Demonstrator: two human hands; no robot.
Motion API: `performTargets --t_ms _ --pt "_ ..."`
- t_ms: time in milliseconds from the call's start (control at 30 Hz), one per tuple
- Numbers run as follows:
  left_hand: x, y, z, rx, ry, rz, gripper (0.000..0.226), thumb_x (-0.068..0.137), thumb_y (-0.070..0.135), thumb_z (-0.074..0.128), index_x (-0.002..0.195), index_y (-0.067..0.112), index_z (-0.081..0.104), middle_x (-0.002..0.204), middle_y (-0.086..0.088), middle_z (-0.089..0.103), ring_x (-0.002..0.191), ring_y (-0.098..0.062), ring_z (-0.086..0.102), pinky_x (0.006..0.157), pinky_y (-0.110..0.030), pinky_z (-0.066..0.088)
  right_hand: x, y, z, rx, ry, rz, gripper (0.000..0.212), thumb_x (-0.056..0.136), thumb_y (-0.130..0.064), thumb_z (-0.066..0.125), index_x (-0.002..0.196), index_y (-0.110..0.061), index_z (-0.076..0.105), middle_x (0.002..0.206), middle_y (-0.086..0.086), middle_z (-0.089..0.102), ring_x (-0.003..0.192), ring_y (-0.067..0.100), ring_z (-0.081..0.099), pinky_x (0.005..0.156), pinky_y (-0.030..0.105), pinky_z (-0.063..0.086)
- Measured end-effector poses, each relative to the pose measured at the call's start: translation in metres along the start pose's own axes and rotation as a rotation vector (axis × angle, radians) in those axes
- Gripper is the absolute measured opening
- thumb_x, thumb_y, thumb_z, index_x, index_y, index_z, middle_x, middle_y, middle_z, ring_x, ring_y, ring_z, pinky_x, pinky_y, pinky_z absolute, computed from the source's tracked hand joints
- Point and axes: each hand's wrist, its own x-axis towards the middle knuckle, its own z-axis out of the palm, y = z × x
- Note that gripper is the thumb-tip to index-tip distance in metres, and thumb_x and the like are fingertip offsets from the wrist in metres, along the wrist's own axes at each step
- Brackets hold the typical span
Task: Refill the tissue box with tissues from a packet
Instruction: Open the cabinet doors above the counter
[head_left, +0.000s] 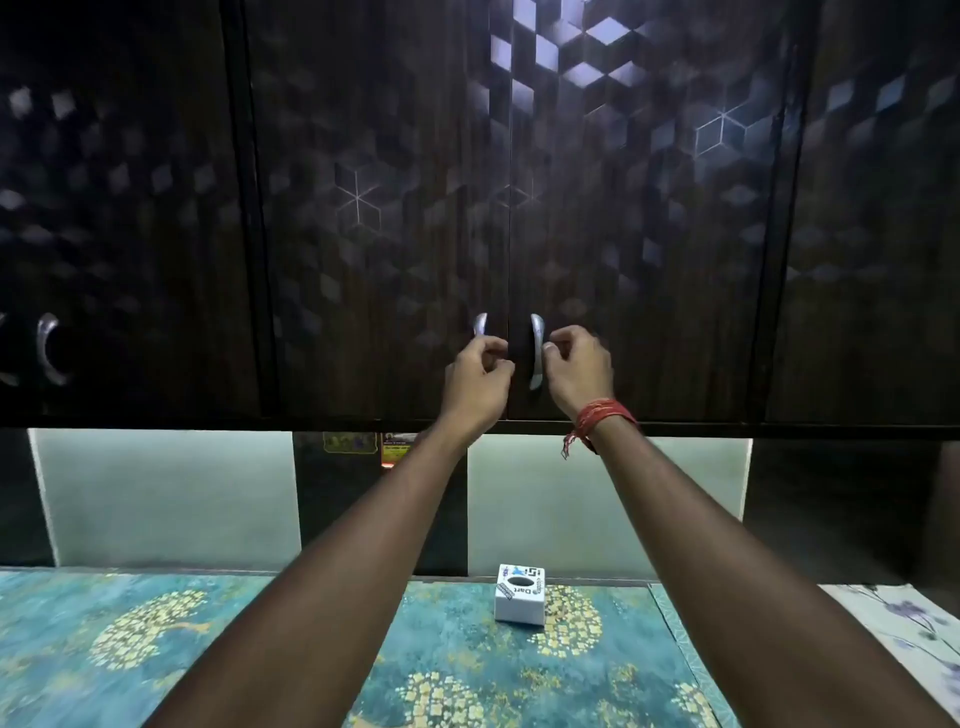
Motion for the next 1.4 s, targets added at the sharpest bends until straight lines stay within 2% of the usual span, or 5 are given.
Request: performTargets --t_ms 600,833,1000,1233,1400 --pt "-0.027 0.000 0.007 0.002 0.108 -0.028 0.034 0.097 0.010 0.053 0.130 0.016 0.055 0.130 -0.004 0.055 0.100 -0.008 0.055 0.067 -0.011 0.042 -0.032 0.017 0.005 0.075 0.094 0.070 0.026 0.099 -0.018 0.042 0.114 -0.011 0.063 0.100 0.011 0.068 0.094 0.026 0.063 0.077 0.033 0.051" --pt "-0.124 0.058 0.050 -0.291 -0.412 0.095 0.032 0.090 -0.003 0.049 0.105 0.013 0.071 0.097 -0.005 0.072 0.093 -0.023 0.069 0.086 -0.043 0.060 -0.107 0.011 -0.105 0.149 0.363 0.111 0.035 0.096 -0.016 0.036 0.120 -0.014 0.062 0.112 0.009 0.067 0.109 0.029 0.058 0.094 0.049 0.051" --pt "-0.169 0.100 0.110 -0.327 -0.564 0.156 0.057 0.083 -0.015 0.038 0.129 0.007 0.063 0.123 -0.008 0.069 0.111 -0.023 0.066 0.096 -0.039 0.054 -0.135 0.031 -0.207 0.096 0.428 0.171 0.039 0.100 -0.015 0.039 0.136 -0.009 0.052 0.138 0.012 0.055 0.128 0.025 0.050 0.104 0.025 0.037" --pt "-0.217 0.152 0.207 -0.008 -0.768 0.347 0.075 0.087 -0.015 0.038 0.155 0.017 0.027 0.166 -0.006 0.015 0.153 -0.021 0.012 0.123 -0.034 0.013 -0.138 0.077 -0.314 0.106 0.391 0.282 0.047 0.096 -0.019 0.044 0.142 -0.008 0.044 0.144 0.009 0.052 0.132 0.023 0.049 0.114 0.039 0.036" --pt "-0.214 0.158 0.259 0.071 -0.807 0.337 0.091 0.083 -0.017 0.042 0.156 0.032 0.021 0.167 -0.001 -0.005 0.154 -0.022 0.005 0.121 -0.036 0.022 -0.130 0.102 -0.363 0.066 0.239 0.321 0.051 0.100 -0.017 0.040 0.150 -0.014 0.030 0.154 0.004 0.037 0.141 0.018 0.038 0.119 0.038 0.028"
